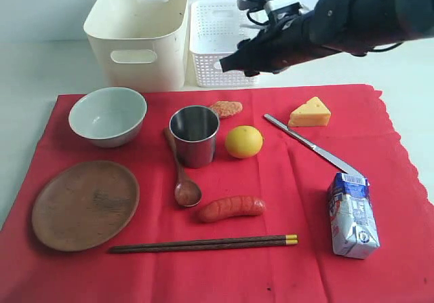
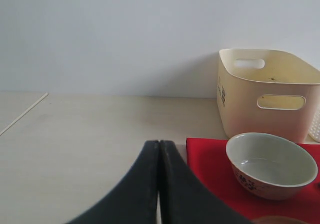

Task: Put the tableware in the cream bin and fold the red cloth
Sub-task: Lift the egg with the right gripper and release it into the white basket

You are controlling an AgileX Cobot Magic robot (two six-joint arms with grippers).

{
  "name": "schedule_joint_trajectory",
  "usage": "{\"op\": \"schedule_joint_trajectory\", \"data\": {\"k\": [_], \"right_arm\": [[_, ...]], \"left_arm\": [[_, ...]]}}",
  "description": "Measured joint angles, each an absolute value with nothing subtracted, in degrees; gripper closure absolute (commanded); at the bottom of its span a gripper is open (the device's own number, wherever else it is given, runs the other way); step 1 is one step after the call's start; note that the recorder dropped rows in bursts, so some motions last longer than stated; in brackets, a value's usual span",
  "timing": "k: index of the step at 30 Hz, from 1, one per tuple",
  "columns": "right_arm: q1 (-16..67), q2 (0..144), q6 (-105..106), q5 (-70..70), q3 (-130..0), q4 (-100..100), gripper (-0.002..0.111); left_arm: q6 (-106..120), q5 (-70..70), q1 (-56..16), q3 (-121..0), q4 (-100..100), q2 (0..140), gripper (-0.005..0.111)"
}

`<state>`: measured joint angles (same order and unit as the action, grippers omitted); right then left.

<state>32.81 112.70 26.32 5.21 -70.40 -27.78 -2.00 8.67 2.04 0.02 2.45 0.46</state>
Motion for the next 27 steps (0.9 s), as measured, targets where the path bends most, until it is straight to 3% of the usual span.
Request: {"op": "schedule_joint_trajectory", "data": {"k": [9, 12, 21, 27], "right_arm": [[32.8, 122.0, 27.9, 4.8, -87.8, -27.8, 0.108], [32.8, 125.4, 27.9, 4.7, -92.0, -27.8, 0.102], [32.2, 132.5, 27.9, 2.2, -94.6, -27.9, 0.057], [32.2, 133.6, 27.9, -0.4, -94.9, -28.1, 0.042]], "left_arm": [[-2.0, 8.7, 2.0, 0.0, 2.5, 0.5, 0.107], [-2.0, 8.7, 2.0, 0.0, 2.5, 0.5, 0.107], [-2.0, 8.7, 2.0, 0.0, 2.5, 0.5, 0.107], [-2.0, 8.7, 2.0, 0.0, 2.5, 0.5, 0.107]]}}
